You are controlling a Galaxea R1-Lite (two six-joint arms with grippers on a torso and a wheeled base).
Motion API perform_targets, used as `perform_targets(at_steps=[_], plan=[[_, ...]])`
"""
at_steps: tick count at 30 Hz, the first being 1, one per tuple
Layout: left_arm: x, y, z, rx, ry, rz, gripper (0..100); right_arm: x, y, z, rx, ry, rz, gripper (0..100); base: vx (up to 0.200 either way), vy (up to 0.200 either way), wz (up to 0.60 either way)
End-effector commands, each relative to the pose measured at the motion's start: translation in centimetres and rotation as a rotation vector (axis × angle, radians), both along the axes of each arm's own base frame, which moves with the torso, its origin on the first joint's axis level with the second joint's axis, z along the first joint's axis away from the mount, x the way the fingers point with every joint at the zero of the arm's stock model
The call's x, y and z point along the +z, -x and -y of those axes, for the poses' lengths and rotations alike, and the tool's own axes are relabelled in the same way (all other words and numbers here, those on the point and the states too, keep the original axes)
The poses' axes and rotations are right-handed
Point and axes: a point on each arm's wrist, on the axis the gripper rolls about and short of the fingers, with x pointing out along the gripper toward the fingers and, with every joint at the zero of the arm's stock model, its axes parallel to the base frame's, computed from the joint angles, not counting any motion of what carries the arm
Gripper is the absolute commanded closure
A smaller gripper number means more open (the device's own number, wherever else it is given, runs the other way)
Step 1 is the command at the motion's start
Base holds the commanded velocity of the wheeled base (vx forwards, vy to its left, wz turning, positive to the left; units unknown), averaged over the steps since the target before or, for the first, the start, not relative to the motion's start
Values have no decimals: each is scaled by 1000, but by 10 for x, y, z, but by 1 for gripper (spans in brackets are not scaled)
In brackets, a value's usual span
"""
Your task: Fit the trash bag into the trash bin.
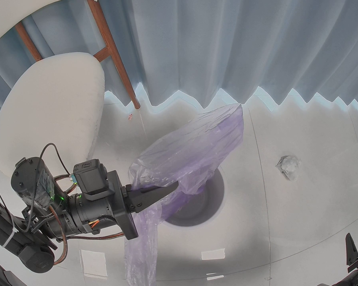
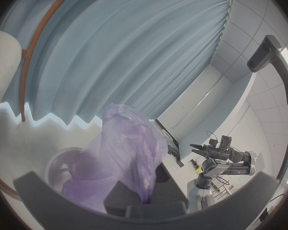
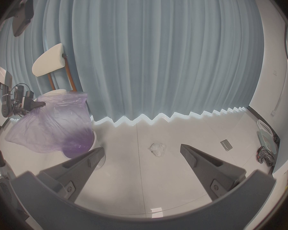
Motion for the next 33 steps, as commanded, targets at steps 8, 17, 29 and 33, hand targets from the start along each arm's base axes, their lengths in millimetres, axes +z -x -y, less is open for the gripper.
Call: perform_targets(at_steps=[8, 17, 29, 33], plan=[[8, -11, 8, -10, 65, -45, 100, -5, 0, 0, 0, 0, 0, 0, 0, 0, 0], [0, -18, 12, 32, 60, -62, 100, -5, 0, 0, 0, 0, 0, 0, 0, 0, 0], [-2, -21, 11, 48, 60, -57, 100, -5, 0, 0, 0, 0, 0, 0, 50, 0, 0], [-2, -22, 11, 48, 61, -55, 100, -5, 0, 0, 0, 0, 0, 0, 200, 0, 0]])
